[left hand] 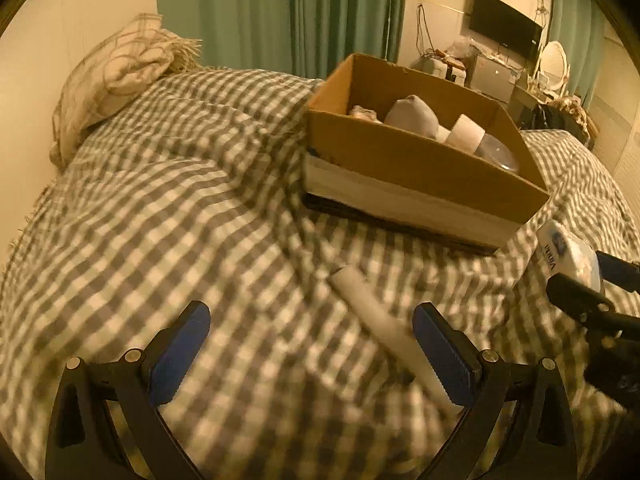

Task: Organize objects
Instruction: 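Grasp the blue tissue pack with the right gripper, then grasp the white tube with the left gripper while the right lifts the tissue pack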

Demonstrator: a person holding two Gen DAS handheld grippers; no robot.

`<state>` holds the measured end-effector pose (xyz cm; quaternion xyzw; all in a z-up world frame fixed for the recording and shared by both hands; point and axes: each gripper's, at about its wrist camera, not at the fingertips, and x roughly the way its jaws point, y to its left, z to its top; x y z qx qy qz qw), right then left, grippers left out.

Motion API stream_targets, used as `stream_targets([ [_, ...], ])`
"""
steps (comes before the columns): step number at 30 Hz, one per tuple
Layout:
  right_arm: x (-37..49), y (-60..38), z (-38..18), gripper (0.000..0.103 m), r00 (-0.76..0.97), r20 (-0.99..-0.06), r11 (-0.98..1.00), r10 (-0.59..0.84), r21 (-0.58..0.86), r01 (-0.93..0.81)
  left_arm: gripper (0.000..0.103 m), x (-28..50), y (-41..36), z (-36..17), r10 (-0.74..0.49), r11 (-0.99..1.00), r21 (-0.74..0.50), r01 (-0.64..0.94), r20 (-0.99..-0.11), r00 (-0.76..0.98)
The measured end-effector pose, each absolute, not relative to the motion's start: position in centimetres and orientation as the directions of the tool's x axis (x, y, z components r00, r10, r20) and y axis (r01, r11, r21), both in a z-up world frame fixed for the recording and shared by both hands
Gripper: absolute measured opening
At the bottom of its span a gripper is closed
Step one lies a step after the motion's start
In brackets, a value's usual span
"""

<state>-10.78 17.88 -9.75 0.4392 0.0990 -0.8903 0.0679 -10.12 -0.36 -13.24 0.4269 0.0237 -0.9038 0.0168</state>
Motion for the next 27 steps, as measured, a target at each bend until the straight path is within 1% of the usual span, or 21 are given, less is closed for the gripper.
stream_targets([
  [4,-11.5,20.2,-9.4,0.069,-0.601,-0.798,-0.984,-0.049,-0.067,0.168,0.103,-11.1,1.3,-14.7,-0.006,-0.999,-0.024,0.041,-0.789,-0.614],
  [6,-12.0,20.3,-9.7,0.069,-0.595,-0.801,-0.985,-0.069,-0.039,0.168,0.102,-11.3,1.8,-15.7,0.03,-0.998,-0.052,0.019,-0.798,-0.602],
  [9,-12.1,20.6,-10.0,0.07,-0.588,-0.803,-0.985,-0.097,-0.006,0.17,0.092,-11.7,3.1,-17.7,0.064,-0.998,-0.06,-0.024,-0.831,-0.552],
  [11,-12.1,20.7,-10.2,0.07,-0.585,-0.804,-0.985,-0.104,0.002,0.172,0.077,-12.1,4.2,-19.0,0.074,-0.997,-0.05,-0.06,-0.85,-0.522],
  [12,-12.1,20.6,-10.2,0.07,-0.584,-0.805,-0.985,-0.105,0.004,0.173,0.073,-12.2,4.4,-19.3,0.081,-0.996,-0.053,-0.07,-0.853,-0.516],
  [14,-12.1,20.6,-10.4,0.07,-0.583,-0.806,-0.985,-0.105,0.003,0.173,0.051,-12.4,5.2,-20.1,0.111,-0.991,-0.062,-0.115,-0.862,-0.494],
  [15,-12.1,20.6,-10.4,0.07,-0.583,-0.806,-0.985,-0.104,0.002,0.173,0.048,-12.3,5.4,-20.1,0.116,-0.99,-0.062,-0.126,-0.863,-0.492],
  [17,-12.1,20.5,-10.5,0.069,-0.584,-0.806,-0.985,-0.1,-0.003,0.172,0.03,-12.1,5.2,-19.9,0.15,-0.986,-0.089,-0.144,-0.854,-0.499],
  [18,-12.1,20.4,-10.6,0.069,-0.584,-0.806,-0.985,-0.097,-0.007,0.173,0.027,-12.0,5.0,-19.7,0.155,-0.985,-0.097,-0.14,-0.85,-0.503],
  [20,-11.9,20.3,-10.7,0.069,-0.587,-0.805,-0.985,-0.092,-0.013,0.172,0.017,-11.7,4.2,-19.2,0.161,-0.986,-0.115,-0.119,-0.844,-0.511],
  [22,-11.8,20.2,-10.7,0.069,-0.588,-0.804,-0.985,-0.088,-0.018,0.171,0.012,-11.2,3.8,-18.4,0.162,-0.986,-0.116,-0.119,-0.837,-0.523],
  [27,-10.6,20.1,-9.6,0.069,-0.613,-0.786,-0.985,-0.073,-0.038,0.166,0.012,-9.5,3.1,-15.5,0.148,-0.988,-0.093,-0.123,-0.793,-0.591],
])
